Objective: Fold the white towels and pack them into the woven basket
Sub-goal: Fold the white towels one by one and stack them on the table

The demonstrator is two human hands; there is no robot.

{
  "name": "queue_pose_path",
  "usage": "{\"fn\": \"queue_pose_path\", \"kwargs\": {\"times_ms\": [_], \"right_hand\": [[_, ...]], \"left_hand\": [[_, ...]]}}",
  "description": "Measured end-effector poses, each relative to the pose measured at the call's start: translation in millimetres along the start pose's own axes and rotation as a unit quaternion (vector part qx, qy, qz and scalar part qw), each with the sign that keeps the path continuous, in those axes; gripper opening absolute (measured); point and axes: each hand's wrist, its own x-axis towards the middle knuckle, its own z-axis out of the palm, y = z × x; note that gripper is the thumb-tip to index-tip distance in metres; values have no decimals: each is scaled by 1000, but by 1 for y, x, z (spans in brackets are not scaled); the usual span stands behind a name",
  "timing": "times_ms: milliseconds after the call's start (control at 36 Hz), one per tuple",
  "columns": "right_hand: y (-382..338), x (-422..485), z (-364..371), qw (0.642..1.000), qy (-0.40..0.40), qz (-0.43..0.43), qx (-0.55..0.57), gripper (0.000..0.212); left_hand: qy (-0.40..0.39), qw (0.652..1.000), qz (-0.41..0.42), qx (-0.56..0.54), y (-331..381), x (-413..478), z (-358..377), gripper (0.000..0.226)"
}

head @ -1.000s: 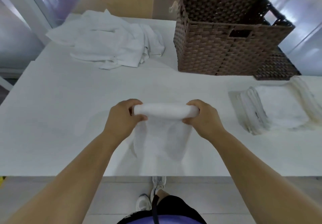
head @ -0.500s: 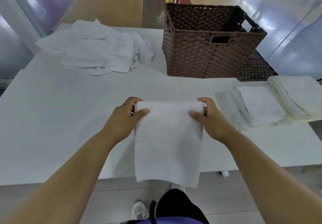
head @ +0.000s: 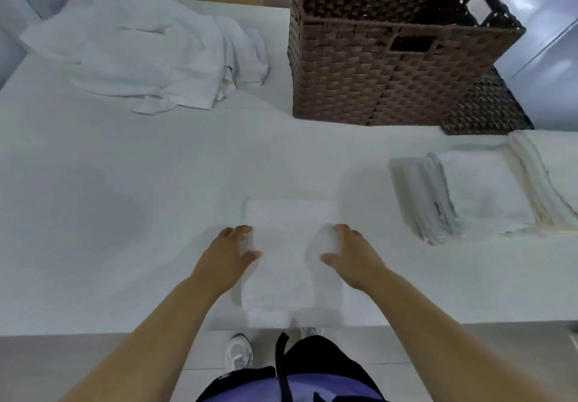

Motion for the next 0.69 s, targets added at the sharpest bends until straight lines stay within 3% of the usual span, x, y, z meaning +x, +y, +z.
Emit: {"fn": "queue_pose_path", "kwargs": {"times_ms": [167,333,444,583,694], "right_hand": [[14,4,27,999,1,-17,-49,66],[15,8,35,1000,9,10,0,63],[16,8,33,998,-4,48,43,64],[21,2,32,995,-5,70,67,63],[22,-3,31,992,6,85,88,65]], "left_hand": [[-23,999,-29,16,-3,-1,21,58],[13,995,-94,-14,6,5,28,64],[-5,986,-154,-57,11,9,29,61],[-54,987,-147,-31,19,12,25,37],[-47,984,-134,-110,21,8,25,27]]}}
